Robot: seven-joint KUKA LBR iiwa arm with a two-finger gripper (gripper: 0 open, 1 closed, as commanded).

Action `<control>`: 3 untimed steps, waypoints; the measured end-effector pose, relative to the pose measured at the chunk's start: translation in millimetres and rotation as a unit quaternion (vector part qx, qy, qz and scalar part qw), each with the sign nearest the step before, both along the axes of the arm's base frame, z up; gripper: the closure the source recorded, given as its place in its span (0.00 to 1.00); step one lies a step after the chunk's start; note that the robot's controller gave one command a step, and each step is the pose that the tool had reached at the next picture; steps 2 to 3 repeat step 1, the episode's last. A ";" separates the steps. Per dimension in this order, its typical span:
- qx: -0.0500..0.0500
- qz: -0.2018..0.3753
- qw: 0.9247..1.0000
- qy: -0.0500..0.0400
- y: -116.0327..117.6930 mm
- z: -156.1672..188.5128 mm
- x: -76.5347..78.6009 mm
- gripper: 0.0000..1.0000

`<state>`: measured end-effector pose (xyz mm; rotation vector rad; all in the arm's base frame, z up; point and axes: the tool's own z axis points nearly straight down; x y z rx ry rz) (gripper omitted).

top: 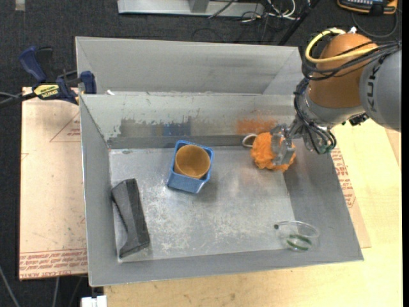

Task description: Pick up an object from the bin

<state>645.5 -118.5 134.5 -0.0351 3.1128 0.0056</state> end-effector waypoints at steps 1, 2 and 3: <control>0.000 0.000 1.000 0.001 0.2 8.9 -0.2 1.00; 0.000 0.000 1.000 0.001 0.2 8.9 -0.2 1.00; 0.000 0.000 1.000 0.001 0.2 8.9 -0.2 1.00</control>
Offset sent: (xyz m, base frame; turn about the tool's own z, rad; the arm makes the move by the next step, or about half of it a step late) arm -0.0001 0.0000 0.0388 0.0000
